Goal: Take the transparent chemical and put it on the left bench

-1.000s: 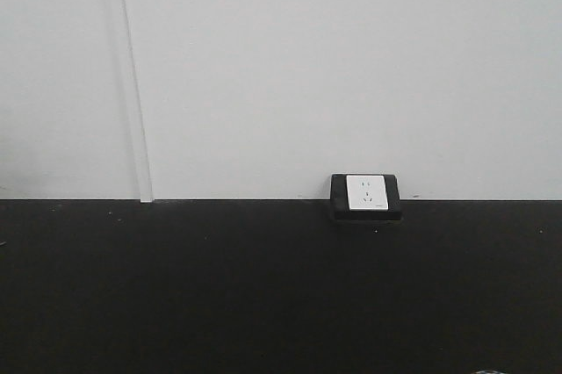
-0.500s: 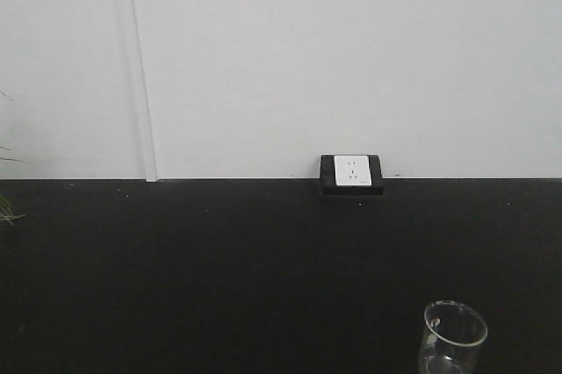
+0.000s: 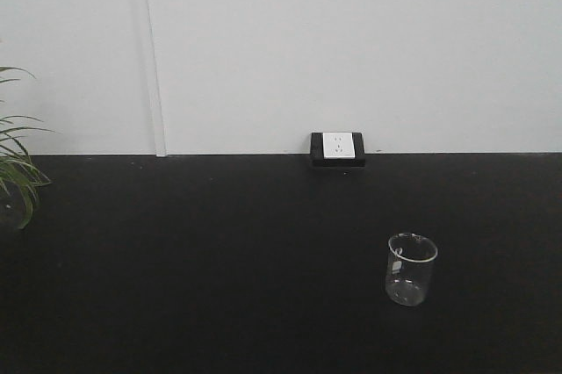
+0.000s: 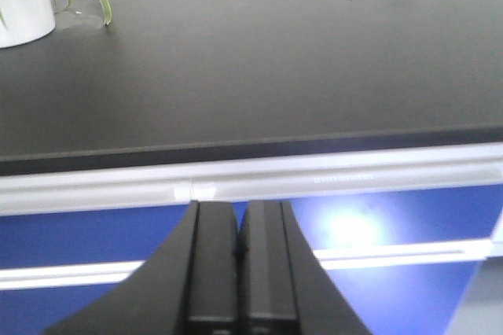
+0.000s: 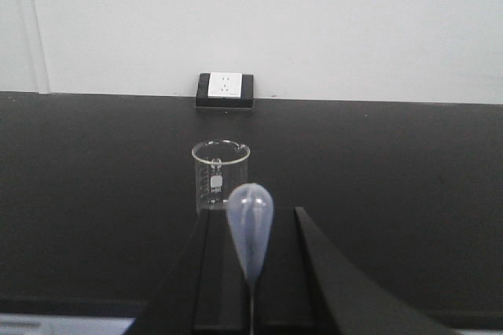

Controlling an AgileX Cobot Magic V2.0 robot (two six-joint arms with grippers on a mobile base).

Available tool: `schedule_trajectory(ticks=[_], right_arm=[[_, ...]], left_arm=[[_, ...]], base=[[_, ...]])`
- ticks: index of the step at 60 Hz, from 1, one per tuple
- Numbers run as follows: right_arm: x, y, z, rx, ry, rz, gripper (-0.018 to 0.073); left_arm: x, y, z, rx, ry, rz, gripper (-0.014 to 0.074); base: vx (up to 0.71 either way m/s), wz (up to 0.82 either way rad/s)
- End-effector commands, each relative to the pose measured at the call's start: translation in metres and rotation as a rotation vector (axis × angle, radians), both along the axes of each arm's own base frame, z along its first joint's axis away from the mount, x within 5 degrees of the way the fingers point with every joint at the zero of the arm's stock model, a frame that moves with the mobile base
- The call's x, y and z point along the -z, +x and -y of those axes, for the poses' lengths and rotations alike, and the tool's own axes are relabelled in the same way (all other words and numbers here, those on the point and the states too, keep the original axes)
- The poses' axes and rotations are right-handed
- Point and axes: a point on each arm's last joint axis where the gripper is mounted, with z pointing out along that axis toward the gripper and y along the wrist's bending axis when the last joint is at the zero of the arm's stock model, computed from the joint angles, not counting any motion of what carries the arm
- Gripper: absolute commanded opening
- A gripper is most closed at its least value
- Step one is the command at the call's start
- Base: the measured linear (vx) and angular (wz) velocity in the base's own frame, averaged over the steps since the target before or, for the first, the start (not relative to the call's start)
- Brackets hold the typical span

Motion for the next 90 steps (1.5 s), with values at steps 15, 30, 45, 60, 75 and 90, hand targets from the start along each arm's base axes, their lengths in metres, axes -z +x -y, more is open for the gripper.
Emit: schedule_trajectory(ticks=[15,30,45,60,75,90], right_arm=[[-0.014,0.0008,-0.0028,-0.031,-0.003,0.076,-0.0003],[-0.014,0.0008,-0.0028,-0.031,-0.003,0.076,-0.0003],[-0.014,0.0008,-0.0028,-0.031,-0.003,0.076,-0.0003],[-0.014,0.0008,-0.0028,-0.031,-0.003,0.076,-0.0003],[-0.014,0.0008,-0.0028,-0.031,-0.003,0.076,-0.0003],[-0.014,0.0008,-0.0028,-0.03,-0.003,0.075,-0.0003]], left_arm=[[-0.0027,-0.0015,-0.0002,0.001,-0.014,0.081,-0.0004],[-0.0027,-0.0015,-0.0002,0.001,-0.014,0.081,-0.0004],[-0.0027,-0.0015,-0.0002,0.001,-0.014,0.081,-0.0004],[-0.0027,-0.0015,-0.0002,0.001,-0.014,0.081,-0.0004],[-0.0027,-0.0015,-0.0002,0.001,-0.014,0.081,-0.0004],[-0.0027,-0.0015,-0.0002,0.001,-0.014,0.081,-0.0004]], base=[[-0.3,0.0],[-0.24,0.28],[-0.17,0.68],[-0.15,0.96],[-0.1,1.0],[-0.02,0.91]])
